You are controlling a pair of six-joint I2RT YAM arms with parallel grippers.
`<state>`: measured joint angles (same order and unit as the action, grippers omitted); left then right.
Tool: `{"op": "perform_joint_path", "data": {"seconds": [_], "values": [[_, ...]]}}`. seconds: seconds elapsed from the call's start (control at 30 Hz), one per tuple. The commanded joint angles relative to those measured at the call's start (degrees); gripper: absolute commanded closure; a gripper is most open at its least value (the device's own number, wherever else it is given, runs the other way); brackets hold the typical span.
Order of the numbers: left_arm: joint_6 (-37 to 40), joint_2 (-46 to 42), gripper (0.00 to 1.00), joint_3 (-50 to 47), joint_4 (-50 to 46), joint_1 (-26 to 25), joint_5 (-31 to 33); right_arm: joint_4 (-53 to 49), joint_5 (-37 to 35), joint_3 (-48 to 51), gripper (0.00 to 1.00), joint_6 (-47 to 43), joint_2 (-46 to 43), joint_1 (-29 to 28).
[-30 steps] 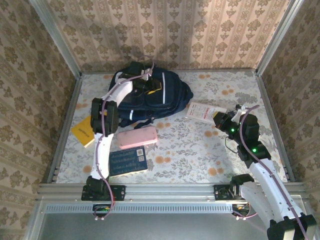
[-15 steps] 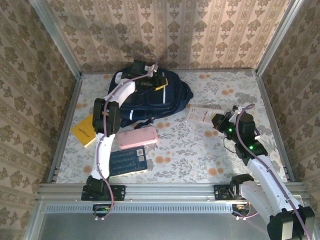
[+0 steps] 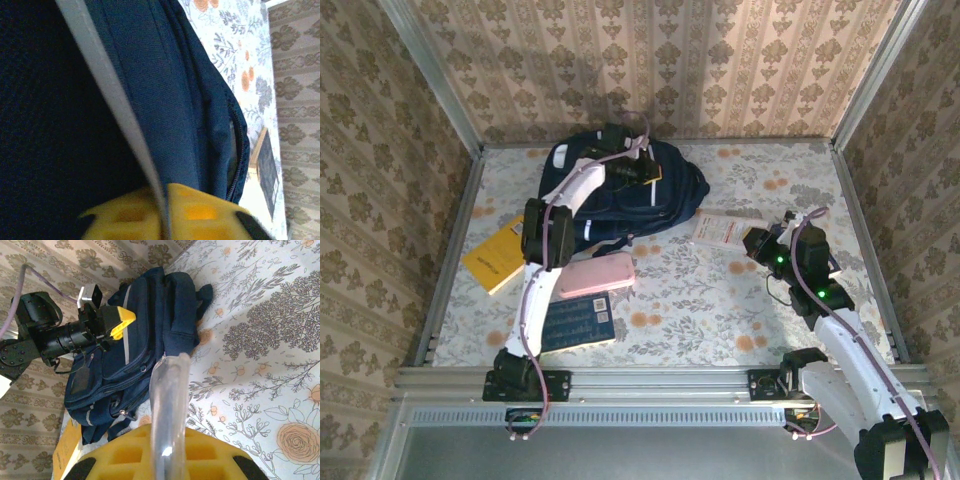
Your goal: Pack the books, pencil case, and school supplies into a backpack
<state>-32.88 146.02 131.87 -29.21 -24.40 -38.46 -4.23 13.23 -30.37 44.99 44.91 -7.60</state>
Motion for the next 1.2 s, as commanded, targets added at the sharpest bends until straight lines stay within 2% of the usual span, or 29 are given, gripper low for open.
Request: {"op": "perform_joint_path", "data": {"seconds": [0.0,0.27,0.47,0.67,0.83,0.93,1.03,1.17], "values": [[3.4,0.6,1.0,4.7,-5.8,-1.4,3.2,-1.0,-1.6,-1.7,1.0,-1.5,-1.8,0.0],[10.8,-5.2,1.0,11.2,-13.3,-5.5,2.3,-12.6,-15.0,-6.5,1.0,-4.2,-8.4,-0.1],[13.6,-13.4,1.0,11.7,-15.2,-4.8,-7.3,-14.8,-19.6,-10.2,1.0,-5.8,-14.7,0.0],[15.0,-22.5,1.0,9.4,-13.9,-2.8,-15.4,-17.2,-21.7,-15.2,1.0,-6.7,-16.5,-0.3],[10.3,-26.1,1.0,6.5,-7.3,0.8,-22.4,-13.9,-17.0,-15.0,1.0,-4.4,-15.8,-0.7],[5.2,-25.7,1.0,6.3,-1.4,2.4,-28.6,-7.5,-7.7,-13.0,1.0,-2.2,-13.4,-0.7],[2.0,-25.9,1.0,5.4,3.9,2.9,-32.0,-2.4,-0.1,-12.3,1.0,1.7,-8.7,-0.9],[-1.5,-25.7,1.0,4.6,9.2,2.7,-35.3,2.6,2.5,-12.2,1.0,2.5,-4.0,-4.3]]}}
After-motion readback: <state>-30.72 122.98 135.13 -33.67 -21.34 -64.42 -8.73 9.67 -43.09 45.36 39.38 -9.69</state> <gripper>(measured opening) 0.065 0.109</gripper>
